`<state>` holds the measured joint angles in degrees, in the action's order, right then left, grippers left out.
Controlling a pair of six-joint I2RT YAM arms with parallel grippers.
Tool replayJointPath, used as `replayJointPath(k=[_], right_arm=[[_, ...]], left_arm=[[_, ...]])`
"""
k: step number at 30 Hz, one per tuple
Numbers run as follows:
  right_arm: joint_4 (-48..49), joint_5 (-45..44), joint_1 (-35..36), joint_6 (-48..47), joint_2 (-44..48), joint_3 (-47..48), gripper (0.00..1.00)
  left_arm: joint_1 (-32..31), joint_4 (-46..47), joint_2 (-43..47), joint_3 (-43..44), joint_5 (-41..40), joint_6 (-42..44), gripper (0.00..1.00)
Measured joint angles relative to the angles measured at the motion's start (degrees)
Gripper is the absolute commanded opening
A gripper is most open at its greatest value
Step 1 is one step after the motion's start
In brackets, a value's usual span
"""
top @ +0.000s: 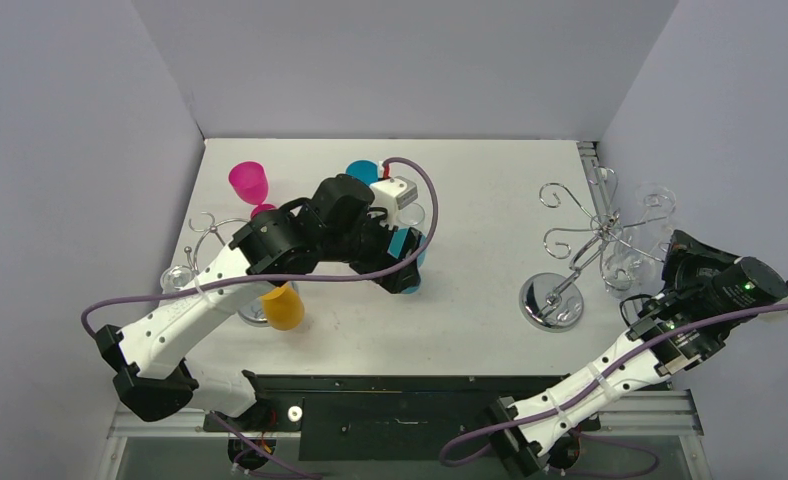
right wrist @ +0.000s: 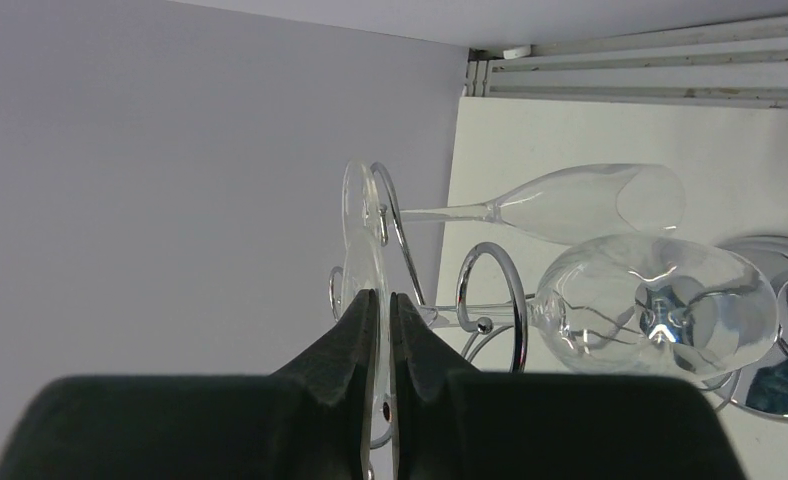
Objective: Take the wine glass off the wine glass rack
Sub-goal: Pick up the wine glass from the wine rack.
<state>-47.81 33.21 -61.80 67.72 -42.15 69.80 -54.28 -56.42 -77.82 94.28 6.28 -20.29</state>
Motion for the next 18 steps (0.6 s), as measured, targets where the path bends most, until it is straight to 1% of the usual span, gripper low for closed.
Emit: replayJointPath(k=[11, 18], right_arm=[[8.07, -0.02, 0.87, 3.91, 0.02, -3.15, 0.00], [9.62, -1.75, 1.20, 4.55, 0.00, -3.61, 0.00]], left_arm=[[0.00, -0.02, -0.81, 0.81, 0.00, 0.00, 0.88], [0.00, -0.02, -1.64, 1.36, 0.00, 0.00, 0.88]])
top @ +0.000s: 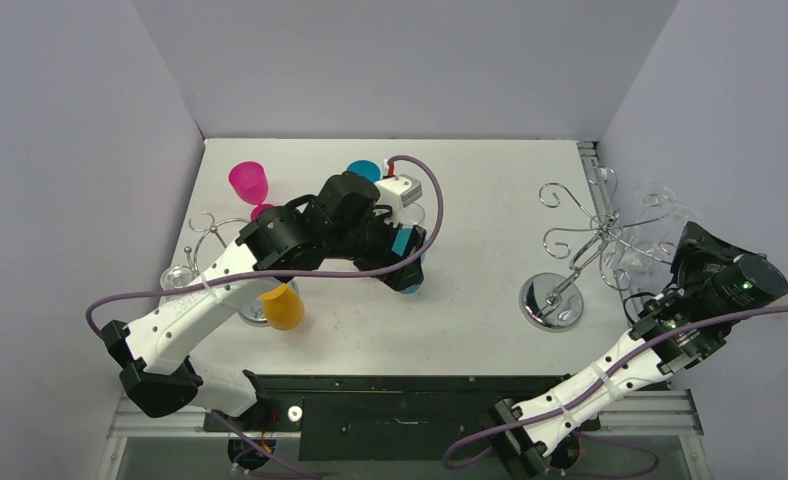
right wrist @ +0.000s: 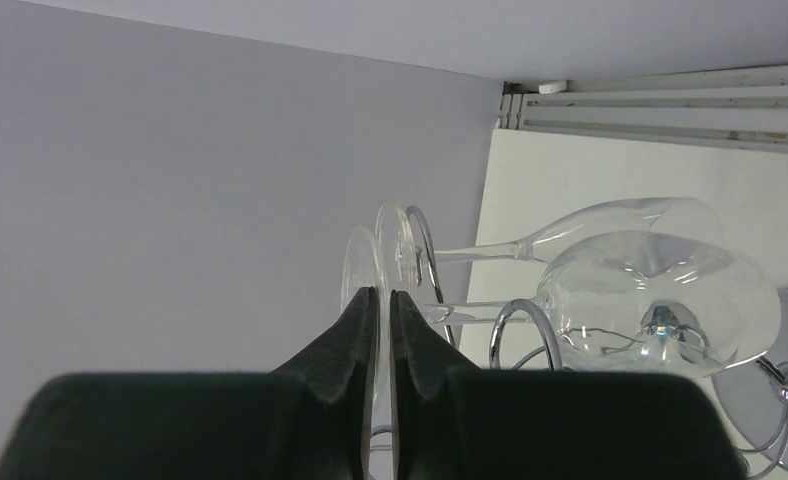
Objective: Take the wine glass off the wine glass rack
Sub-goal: Pick up the wine glass from the wine rack.
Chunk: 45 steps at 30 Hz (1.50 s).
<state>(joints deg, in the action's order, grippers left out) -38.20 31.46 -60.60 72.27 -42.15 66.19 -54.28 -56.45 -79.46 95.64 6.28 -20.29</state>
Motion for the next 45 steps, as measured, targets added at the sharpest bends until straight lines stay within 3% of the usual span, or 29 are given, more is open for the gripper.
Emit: replayJointPath(k=[21, 32, 45], right_arm=[[-10.19, -9.97, 0.28, -9.29, -1.57, 12.28, 0.00], [-11.72, -10.32, 0.28, -10.64, -1.75, 12.81, 0.00], [-17.07, -12.04, 0.26, -14.78, -3.96, 20.24, 0.00]], left_arm=[[0.00, 0.00, -0.28, 0.28, 0.00, 0.02, 0.88], [0.00, 0.00, -0.37, 0.28, 0.00, 0.02, 0.88], [0.00, 0.00, -0.92, 0.28, 0.00, 0.02, 0.88]])
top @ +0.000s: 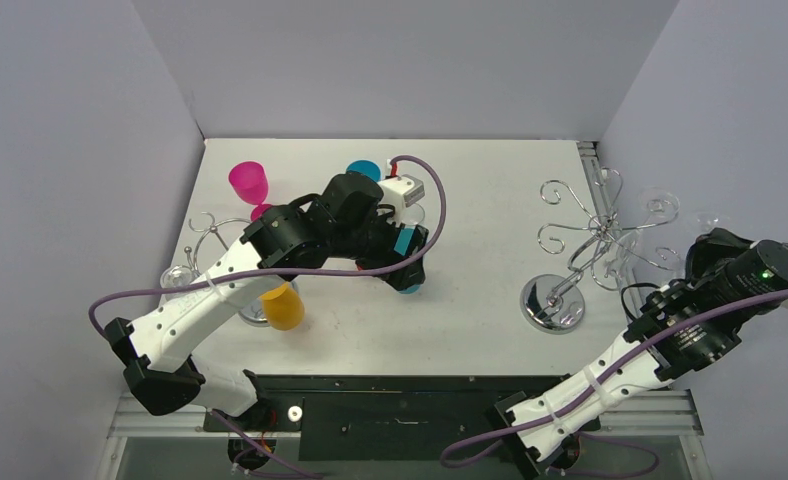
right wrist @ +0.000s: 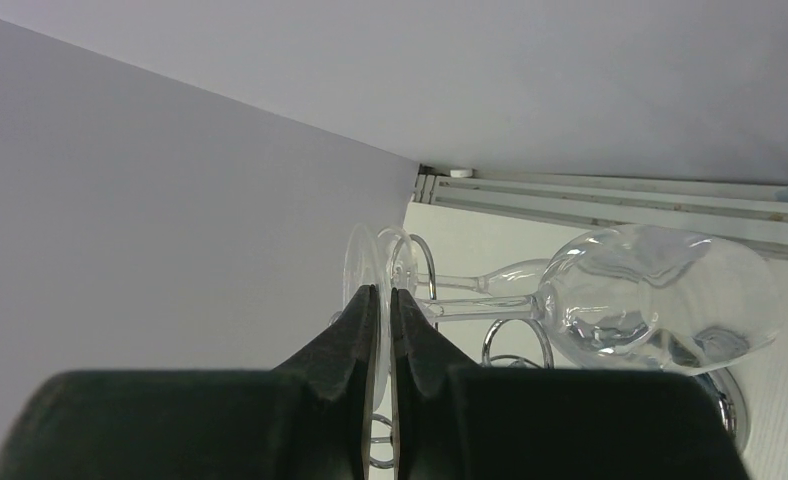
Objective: Take the wine glass off the wine glass rack
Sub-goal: Pick up the wine glass from the wine rack, then place the wine glass at the center of the board.
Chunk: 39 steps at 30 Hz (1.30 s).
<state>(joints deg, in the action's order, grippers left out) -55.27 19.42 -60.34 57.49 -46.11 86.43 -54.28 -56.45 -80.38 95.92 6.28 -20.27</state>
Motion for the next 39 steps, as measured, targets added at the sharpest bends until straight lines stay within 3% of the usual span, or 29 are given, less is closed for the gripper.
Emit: replayJointPath(k=[17, 39], right_arm=[[-4.79, -1.16, 0.02, -3.82, -2.47, 5.88, 0.00], [-12.81, -0.11, 0.02, -7.67, -11.39, 26.47, 0.00]], left_arm=[[-0.02, 0.00, -0.31, 0.39, 0.04, 0.00, 0.87], [-0.07, 0.00, -0.63, 1.64, 0.02, -0.02, 0.88]])
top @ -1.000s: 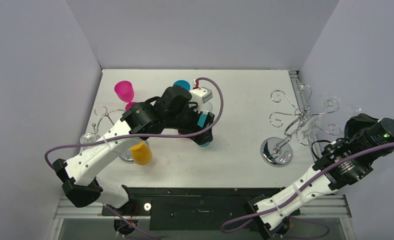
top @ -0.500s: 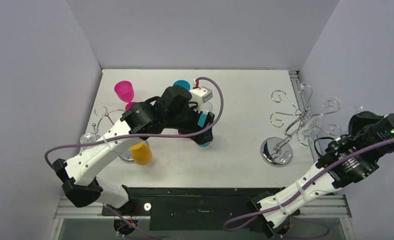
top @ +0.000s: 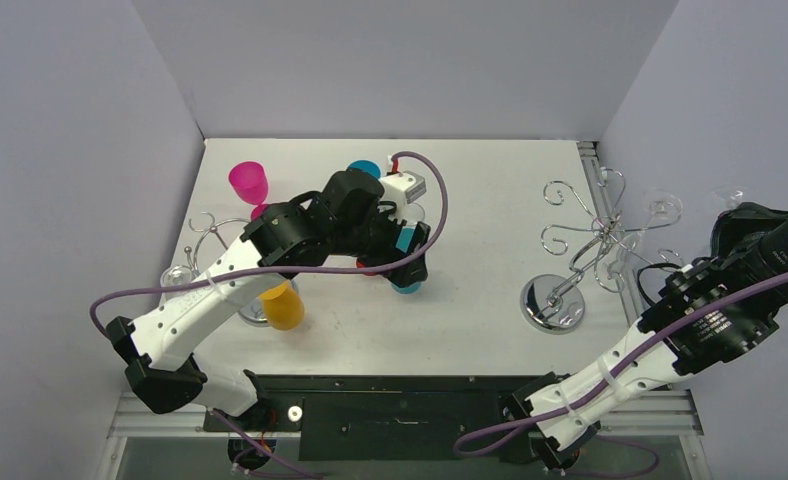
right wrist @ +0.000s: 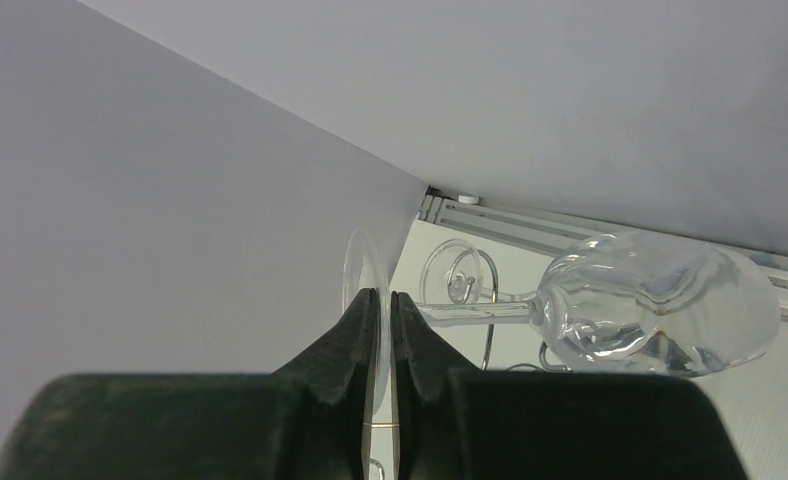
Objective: Take the wine glass off the wine glass rack
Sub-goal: Place the wine glass at the center of the board.
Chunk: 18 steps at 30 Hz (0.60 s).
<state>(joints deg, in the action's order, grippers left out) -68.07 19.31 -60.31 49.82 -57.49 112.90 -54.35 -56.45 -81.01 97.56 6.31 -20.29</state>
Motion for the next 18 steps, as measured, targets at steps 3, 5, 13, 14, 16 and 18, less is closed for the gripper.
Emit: replayJointPath(k=[3, 5, 13, 14, 16, 18], right_arm=[[-0.50, 0.70, 0.00, -0.20, -1.07, 2.56, 0.00], [-0.98, 1.16, 0.00, -0.33, -1.68, 3.89, 0.00], [-1.38, 4.15, 0.00, 0.52, -4.15, 7.52, 0.00], [-1.14, 4.83, 0.00, 1.05, -4.57, 8.04, 0.00], [0.48, 6.45, 0.00, 2.69, -4.92, 8.17, 0.00], [2.91, 8.44, 0.00, 5.07, -5.14, 8.02, 0.00]], left_arm=[[0.00, -0.02, -0.42, 0.02, 0.00, 0.00, 0.88], [0.00, -0.02, -0.87, 0.02, 0.00, 0.00, 0.88], [0.00, 0.04, -1.86, 1.11, -0.02, -0.07, 0.88], [0.00, 0.04, -2.01, 1.55, -0.04, -0.09, 0.88], [0.00, 0.13, -2.34, 2.51, -0.09, -0.17, 0.88], [0.00, 0.28, -2.54, 3.15, -0.28, -0.31, 0.88]])
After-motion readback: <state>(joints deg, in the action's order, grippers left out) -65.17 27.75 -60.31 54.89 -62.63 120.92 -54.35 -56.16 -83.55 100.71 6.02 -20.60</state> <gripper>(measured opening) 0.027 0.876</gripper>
